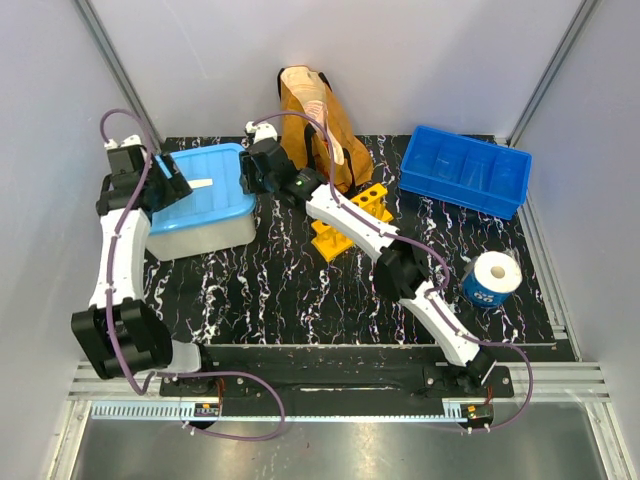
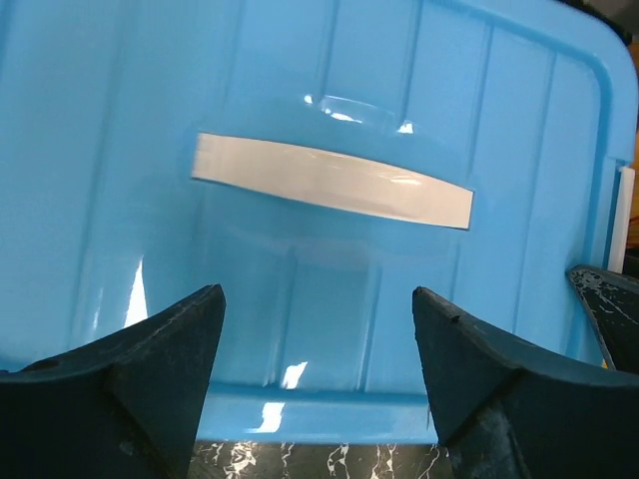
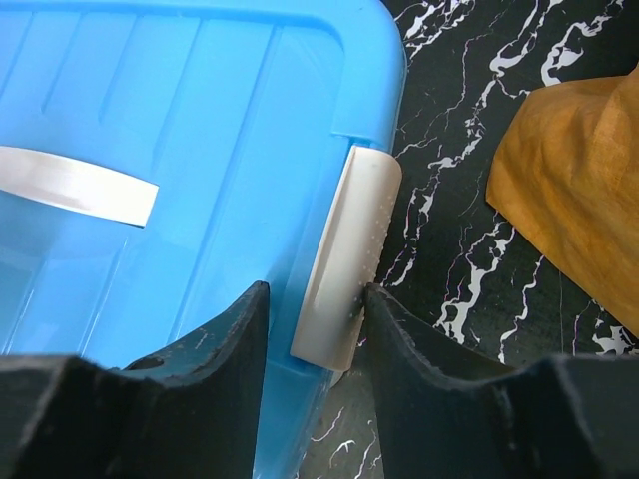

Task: Organize the chemistry lab equipment

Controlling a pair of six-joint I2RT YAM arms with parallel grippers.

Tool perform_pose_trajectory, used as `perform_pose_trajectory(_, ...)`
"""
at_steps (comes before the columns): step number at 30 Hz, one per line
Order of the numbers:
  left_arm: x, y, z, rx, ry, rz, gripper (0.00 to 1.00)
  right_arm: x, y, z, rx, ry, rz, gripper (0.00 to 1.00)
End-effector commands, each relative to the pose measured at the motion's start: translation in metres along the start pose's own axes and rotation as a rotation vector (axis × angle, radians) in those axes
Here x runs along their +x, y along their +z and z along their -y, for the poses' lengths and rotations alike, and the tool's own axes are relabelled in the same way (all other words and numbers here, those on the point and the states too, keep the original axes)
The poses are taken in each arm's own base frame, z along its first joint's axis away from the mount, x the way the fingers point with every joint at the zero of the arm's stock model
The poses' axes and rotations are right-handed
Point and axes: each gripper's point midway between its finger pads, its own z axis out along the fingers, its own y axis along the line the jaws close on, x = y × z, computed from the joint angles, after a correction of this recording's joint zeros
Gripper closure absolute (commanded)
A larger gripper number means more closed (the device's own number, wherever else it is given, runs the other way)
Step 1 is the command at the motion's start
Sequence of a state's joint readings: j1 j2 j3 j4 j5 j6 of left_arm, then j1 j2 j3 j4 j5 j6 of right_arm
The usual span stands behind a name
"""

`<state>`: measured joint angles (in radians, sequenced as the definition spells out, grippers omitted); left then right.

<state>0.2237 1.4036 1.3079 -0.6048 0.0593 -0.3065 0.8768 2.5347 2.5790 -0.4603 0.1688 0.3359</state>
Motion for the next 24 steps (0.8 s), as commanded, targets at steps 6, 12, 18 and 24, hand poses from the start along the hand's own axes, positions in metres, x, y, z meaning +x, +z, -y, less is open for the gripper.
perform_pose_trajectory(6, -0.028, -0.050, -0.038, -0.069, -0.092, 0.165, 0.16, 0.002, -0.013, 0.015, 0.074, -0.097, -0.018, 0.60)
perform_pose_trajectory(12, -0.008, -0.057, -0.071, -0.052, -0.238, 0.200, 0.10, -0.012, -0.013, 0.030, 0.080, -0.121, -0.006, 0.66)
perform_pose_trajectory(18, 0.000, -0.050, -0.082, -0.007, -0.331, 0.224, 0.09, -0.019, -0.013, 0.045, 0.071, -0.175, -0.014, 0.66)
perform_pose_trajectory(24, 0.007, -0.047, -0.104, -0.028, -0.346, 0.251, 0.06, -0.025, -0.014, 0.049, 0.054, -0.210, -0.009, 0.67)
